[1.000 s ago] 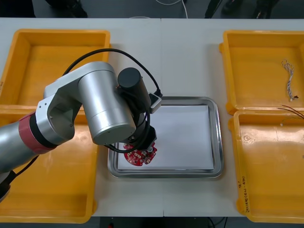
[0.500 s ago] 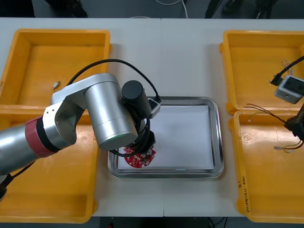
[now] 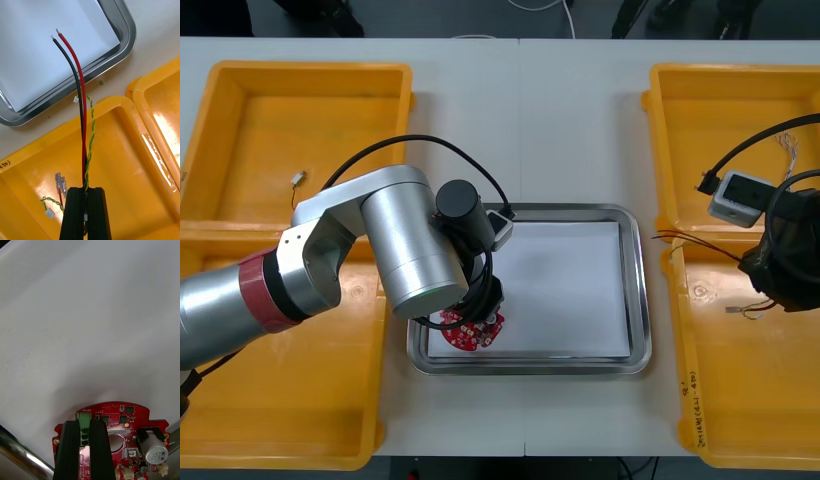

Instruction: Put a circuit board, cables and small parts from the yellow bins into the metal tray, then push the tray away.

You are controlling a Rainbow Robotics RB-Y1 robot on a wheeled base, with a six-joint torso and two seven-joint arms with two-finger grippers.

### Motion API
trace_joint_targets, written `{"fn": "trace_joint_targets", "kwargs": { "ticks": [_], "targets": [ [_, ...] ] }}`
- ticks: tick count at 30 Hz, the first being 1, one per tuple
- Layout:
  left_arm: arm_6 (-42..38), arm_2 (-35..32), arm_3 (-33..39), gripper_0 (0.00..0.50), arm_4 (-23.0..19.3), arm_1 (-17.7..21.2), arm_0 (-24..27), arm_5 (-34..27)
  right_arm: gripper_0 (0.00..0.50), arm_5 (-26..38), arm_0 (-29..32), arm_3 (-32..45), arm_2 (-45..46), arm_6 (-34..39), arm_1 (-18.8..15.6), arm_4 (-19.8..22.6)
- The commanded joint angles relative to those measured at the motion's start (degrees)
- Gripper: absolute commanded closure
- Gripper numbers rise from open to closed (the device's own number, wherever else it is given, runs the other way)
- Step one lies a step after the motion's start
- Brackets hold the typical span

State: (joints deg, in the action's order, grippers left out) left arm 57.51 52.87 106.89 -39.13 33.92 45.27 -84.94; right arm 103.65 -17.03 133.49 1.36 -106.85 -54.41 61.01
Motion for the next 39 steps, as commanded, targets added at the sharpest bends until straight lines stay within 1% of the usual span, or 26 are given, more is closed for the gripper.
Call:
{"fn": "trace_joint_targets", "kwargs": {
  "ticks": [1, 2, 3, 4, 5, 6, 7, 21, 24, 30, 34, 39],
  "targets": [
    [-4.5, 0.6, 0.3, 0.490, 0.2, 1.6, 0.8, 0.7, 0.500, -0.5, -3.9, 1.4, -4.1, -1.5, -3.2, -1.3],
    [-4.5, 0.7, 0.3, 0.463, 0.1, 1.6, 0.8, 0.7, 0.500, -0.6, -4.2, 1.4, -4.5, -1.5, -3.2, -1.3],
    [-4.7, 0.6, 0.3, 0.384, 0.0, 1.8, 0.7, 0.8, 0.500, -0.6, -4.5, 1.4, -5.2, -1.5, -3.4, -1.4],
    [-4.7, 0.7, 0.4, 0.241, 0.0, 1.9, 0.5, 0.9, 0.500, -0.6, -4.8, 1.4, -5.6, -1.5, -3.4, -1.4],
    [-4.7, 0.7, 0.4, 0.178, 0.0, 1.9, 0.4, 1.0, 0.500, -0.5, -4.9, 1.4, -5.6, -1.5, -3.4, -1.4],
    [-4.7, 0.7, 0.6, 0.081, 0.1, 2.0, 0.3, 1.2, 0.500, -0.5, -5.0, 1.4, -5.8, -1.6, -3.5, -1.2],
    [-4.7, 0.7, 0.8, 0.000, 0.0, 2.2, 0.1, 1.3, 0.500, -0.5, -5.1, 1.4, -6.1, -1.5, -3.5, -1.1],
    [-5.8, 0.6, 2.7, 0.000, -0.1, 2.9, 0.1, 1.3, 0.500, -0.5, -5.9, 1.4, -7.3, -1.4, -3.4, -1.0],
    [-6.2, -0.4, 3.6, 0.000, -0.1, 3.1, 0.2, 0.9, 0.500, -0.6, -5.9, 1.4, -7.5, -1.3, -3.4, -1.0],
    [-6.3, -5.0, 5.7, 0.000, -1.2, 3.0, 0.5, -3.2, 0.500, -0.7, -6.3, 1.4, -8.5, -1.5, -3.4, -0.6],
    [-6.3, -8.7, 7.3, 0.000, -2.4, 3.2, 1.0, -7.2, 0.500, -1.8, -7.9, 1.4, -11.5, -1.3, -3.2, -0.4],
    [-6.1, -14.3, 7.8, 0.000, -6.0, 3.6, 2.2, -11.4, 0.500, -1.7, -9.6, 1.4, -13.4, -1.3, -0.4, -0.5]
  ]
}}
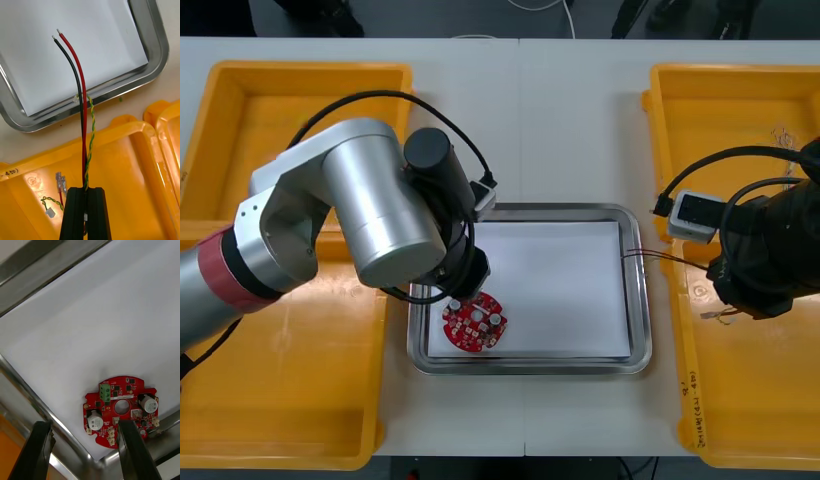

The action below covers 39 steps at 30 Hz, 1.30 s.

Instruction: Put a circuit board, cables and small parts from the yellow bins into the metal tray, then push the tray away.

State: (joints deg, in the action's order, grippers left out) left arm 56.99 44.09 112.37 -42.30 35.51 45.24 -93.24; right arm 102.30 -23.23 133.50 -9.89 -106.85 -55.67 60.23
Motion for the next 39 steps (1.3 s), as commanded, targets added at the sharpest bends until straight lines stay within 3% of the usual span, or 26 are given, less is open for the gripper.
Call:
{"fn": "trace_joint_targets", "kwargs": {
  "ticks": [1, 15, 27, 39],
  "targets": [
    [-5.6, -6.2, 2.3, 0.000, -3.2, 2.0, 2.4, -3.7, 0.500, -0.3, -3.8, 1.5, -2.6, -1.2, 1.2, 0.2],
    [-2.5, -21.2, 2.5, 0.000, -9.1, 3.1, 4.2, -16.1, 0.500, -0.3, -10.3, 0.4, -16.4, -0.8, 8.5, -8.8],
    [0.0, -28.4, 1.9, 0.000, -9.3, 7.2, 3.3, -16.8, 0.500, -0.4, -11.9, -2.7, -25.5, -2.6, 13.1, -15.9],
    [2.8, -37.8, -8.3, 0.000, -9.9, 9.0, 2.8, -16.8, 0.500, -2.1, -11.9, -4.9, -34.0, -5.8, 15.9, -21.5]
  ]
}}
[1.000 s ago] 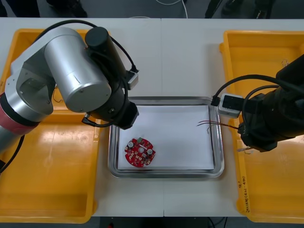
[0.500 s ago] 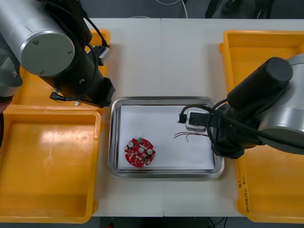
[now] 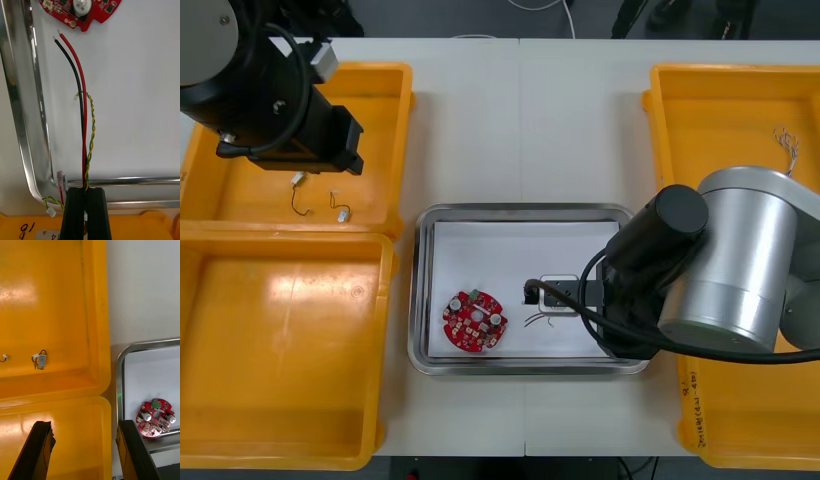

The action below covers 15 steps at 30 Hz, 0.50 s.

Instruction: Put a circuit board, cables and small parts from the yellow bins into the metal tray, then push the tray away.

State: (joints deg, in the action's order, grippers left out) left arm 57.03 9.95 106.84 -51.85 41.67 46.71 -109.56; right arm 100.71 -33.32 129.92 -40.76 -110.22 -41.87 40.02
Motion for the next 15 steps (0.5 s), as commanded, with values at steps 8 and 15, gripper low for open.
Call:
{"fn": "trace_joint_targets", "kwargs": {
  "ticks": [8, 15],
  "targets": [
    [8.5, -4.8, -5.8, 0.000, 4.3, 3.3, 1.4, -0.4, 0.500, -2.1, -1.9, -5.9, -5.4, -4.2, 5.4, -3.6],
    [15.1, -7.1, -10.3, 0.000, 4.6, 3.5, 1.5, -0.4, 0.500, -6.8, -1.8, -9.0, -7.1, -4.8, 6.2, -5.5]
  ]
}}
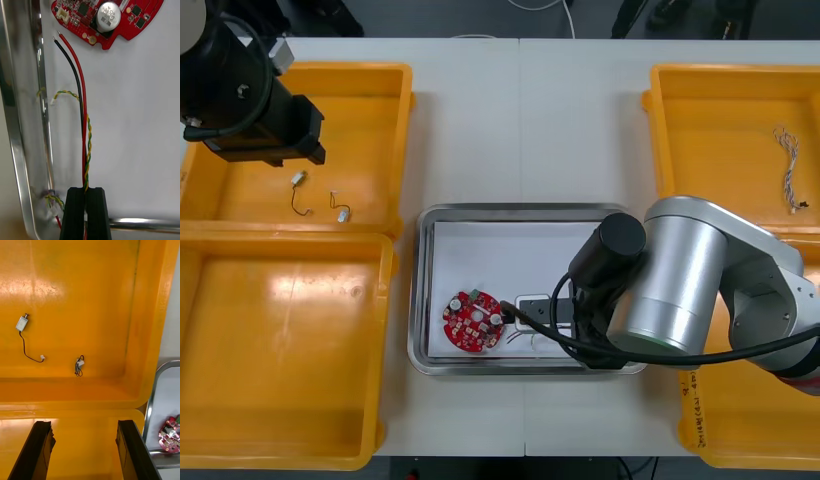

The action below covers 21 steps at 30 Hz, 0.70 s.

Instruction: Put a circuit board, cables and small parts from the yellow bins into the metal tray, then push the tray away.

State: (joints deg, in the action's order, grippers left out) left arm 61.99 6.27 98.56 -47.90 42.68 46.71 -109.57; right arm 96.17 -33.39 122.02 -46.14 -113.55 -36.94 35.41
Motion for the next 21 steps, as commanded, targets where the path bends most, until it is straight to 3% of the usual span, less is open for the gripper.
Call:
{"fn": "trace_joint_targets", "kwargs": {
  "ticks": [1, 11, 16, 21],
  "targets": [
    [11.9, -3.6, -3.0, 0.000, 0.6, 2.5, 1.5, -0.4, 0.500, -3.3, -1.8, -1.7, -2.1, -1.8, 1.3, -1.0],
    [22.1, -3.7, -8.4, 0.000, 2.1, 3.0, 1.5, 3.2, 0.500, -4.9, -1.6, -4.5, -3.9, -2.6, 1.2, -3.4],
    [23.0, -3.6, -10.8, 0.000, 2.3, 3.0, 1.5, 6.0, 0.499, -4.9, -1.7, -5.3, -3.9, -2.6, 1.4, -3.4],
    [23.5, -3.6, -13.7, 0.000, 3.0, 2.5, 1.5, 8.9, 0.436, -4.9, -1.7, -5.3, -3.9, -2.4, 1.8, -3.5]
  ]
}}
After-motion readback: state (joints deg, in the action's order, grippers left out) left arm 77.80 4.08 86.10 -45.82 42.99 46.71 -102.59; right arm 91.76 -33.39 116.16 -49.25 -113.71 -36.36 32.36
